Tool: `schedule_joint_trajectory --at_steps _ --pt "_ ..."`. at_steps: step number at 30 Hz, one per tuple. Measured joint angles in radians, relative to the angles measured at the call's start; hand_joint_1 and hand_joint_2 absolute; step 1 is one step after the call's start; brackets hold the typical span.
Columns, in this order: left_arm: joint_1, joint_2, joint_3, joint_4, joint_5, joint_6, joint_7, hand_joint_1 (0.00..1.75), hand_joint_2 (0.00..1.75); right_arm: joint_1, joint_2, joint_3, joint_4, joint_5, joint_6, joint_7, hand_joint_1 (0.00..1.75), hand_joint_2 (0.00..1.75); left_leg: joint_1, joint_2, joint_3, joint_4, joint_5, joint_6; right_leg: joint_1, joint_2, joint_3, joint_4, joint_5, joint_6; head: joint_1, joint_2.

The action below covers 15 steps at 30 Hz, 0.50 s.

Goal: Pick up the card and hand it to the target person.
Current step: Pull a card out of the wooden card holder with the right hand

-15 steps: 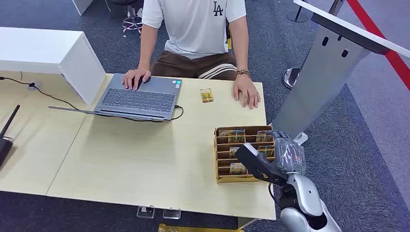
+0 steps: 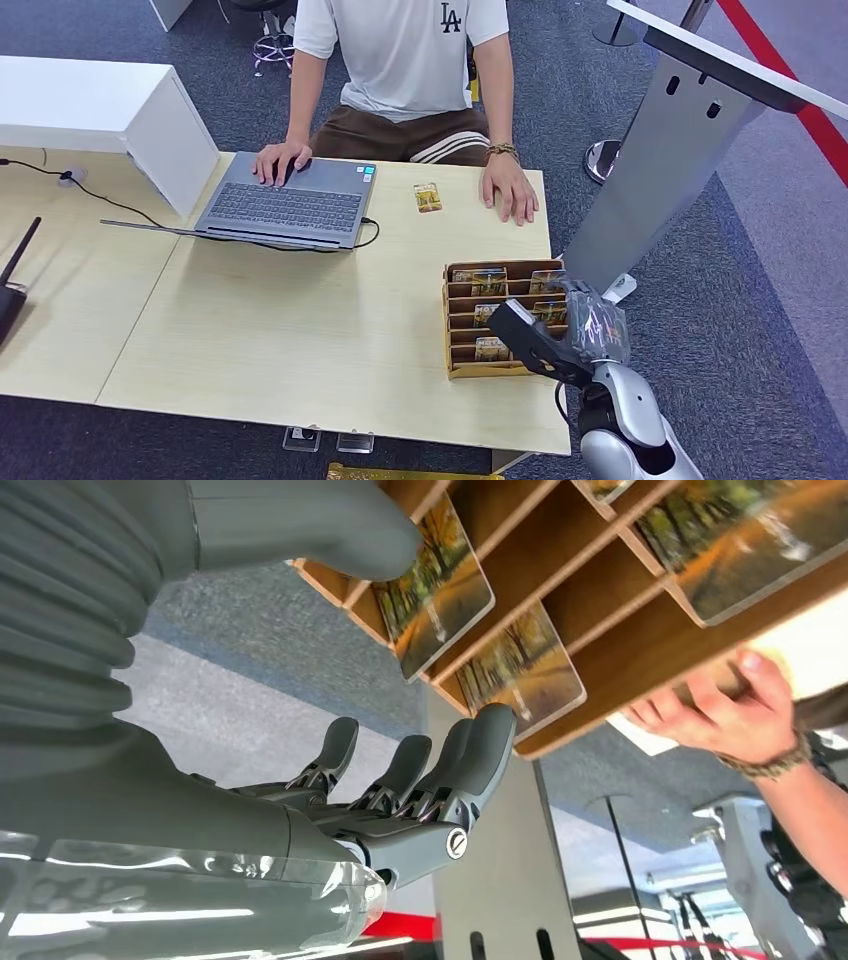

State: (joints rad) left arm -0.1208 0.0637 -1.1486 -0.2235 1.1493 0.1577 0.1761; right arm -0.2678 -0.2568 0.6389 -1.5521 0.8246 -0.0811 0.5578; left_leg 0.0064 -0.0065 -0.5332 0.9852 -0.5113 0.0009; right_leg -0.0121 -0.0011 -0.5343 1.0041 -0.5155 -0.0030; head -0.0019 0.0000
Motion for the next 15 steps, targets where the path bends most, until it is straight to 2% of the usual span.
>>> schedule_joint_trajectory --at_steps 4,15 --pt "0.0 0.0 0.0 0.0 -0.001 -0.003 0.0 0.0 0.0 -0.001 0.0 0.0 0.031 -0.006 -0.001 -0.004 0.76 1.75 0.0 0.0 0.0 0.0 0.0 0.0 0.0 0.0 0.0 0.0 0.0 0.0 0.0 0.0" --pt "0.0 0.0 0.0 0.0 -0.002 -0.006 0.0 0.0 0.0 -0.01 0.001 -0.001 0.086 -0.017 -0.005 -0.018 0.72 1.75 0.0 0.0 0.0 0.0 0.0 0.0 0.0 0.0 0.0 0.0 0.0 0.0 0.0 0.0"
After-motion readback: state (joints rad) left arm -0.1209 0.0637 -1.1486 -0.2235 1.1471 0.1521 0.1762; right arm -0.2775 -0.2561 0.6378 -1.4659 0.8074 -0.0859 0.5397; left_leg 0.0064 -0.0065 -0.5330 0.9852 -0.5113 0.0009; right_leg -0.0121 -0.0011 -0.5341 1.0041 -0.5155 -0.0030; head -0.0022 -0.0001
